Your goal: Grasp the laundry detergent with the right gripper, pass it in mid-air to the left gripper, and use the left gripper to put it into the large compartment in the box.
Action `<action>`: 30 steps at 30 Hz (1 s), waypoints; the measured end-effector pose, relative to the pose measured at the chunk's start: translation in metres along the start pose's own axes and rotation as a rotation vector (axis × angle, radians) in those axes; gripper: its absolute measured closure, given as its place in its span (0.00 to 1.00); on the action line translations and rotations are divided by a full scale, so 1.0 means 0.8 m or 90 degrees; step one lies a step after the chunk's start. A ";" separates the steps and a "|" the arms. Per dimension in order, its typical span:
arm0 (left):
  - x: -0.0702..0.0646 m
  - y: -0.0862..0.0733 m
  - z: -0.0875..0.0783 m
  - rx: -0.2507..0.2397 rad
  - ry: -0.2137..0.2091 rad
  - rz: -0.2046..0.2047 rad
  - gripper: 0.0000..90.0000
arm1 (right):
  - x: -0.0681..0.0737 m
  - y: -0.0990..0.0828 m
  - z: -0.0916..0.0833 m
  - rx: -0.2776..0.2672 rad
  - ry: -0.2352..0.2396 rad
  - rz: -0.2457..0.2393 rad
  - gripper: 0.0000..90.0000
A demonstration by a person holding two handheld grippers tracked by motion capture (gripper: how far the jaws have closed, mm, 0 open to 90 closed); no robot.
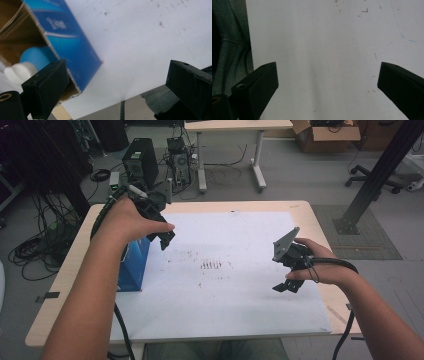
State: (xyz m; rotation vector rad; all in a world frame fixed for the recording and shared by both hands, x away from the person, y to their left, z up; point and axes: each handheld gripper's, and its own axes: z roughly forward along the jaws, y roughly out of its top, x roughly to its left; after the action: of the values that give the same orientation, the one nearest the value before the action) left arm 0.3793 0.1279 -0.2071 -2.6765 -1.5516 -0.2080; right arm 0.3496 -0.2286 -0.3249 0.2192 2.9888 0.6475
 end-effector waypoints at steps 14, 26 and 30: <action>-0.072 0.024 0.005 -0.014 -0.034 0.218 0.05 | 0.002 0.000 0.003 0.015 0.010 0.000 0.04; -0.100 0.034 0.016 0.014 -0.048 0.348 0.05 | -0.003 0.001 -0.002 0.030 0.018 -0.010 0.04; -0.105 0.035 0.021 0.019 -0.053 0.403 0.05 | -0.007 0.004 -0.003 0.038 0.026 -0.013 0.04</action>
State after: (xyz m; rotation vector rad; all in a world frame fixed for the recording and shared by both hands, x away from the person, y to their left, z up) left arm 0.3642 0.0436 -0.2343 -3.0089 -0.6407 -0.0445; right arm 0.3555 -0.2276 -0.3212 0.1811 3.0484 0.5678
